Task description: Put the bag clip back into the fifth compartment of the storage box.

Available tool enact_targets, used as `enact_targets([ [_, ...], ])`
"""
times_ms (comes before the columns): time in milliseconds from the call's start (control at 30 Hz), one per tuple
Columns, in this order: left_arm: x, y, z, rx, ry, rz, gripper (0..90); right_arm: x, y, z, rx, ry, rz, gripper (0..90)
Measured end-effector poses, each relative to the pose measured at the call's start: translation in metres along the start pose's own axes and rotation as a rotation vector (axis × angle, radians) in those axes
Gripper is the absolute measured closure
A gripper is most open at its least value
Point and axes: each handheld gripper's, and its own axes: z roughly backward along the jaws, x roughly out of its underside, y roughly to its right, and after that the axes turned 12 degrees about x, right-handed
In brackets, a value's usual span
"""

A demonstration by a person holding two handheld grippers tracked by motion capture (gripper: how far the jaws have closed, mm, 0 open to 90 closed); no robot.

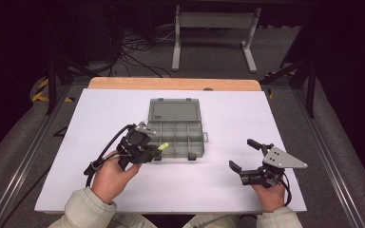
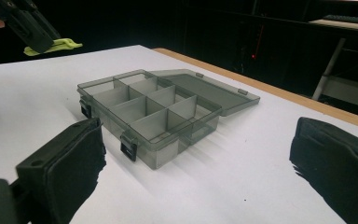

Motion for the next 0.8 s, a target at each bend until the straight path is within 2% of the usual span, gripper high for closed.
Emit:
enact_targets([
  [300, -0.001, -0.016, 0.001, -0.025, 0.019, 0.058, 78.0, 0.000, 0.000, 0.000, 0.000, 0.000, -0.001, 3.0],
  [800, 0.001, -0.041, -0.007, -0.059, 0.023, 0.120, 77.9, 0.000, 0.000, 0.001, 0.001, 0.000, 0.000, 3.0],
])
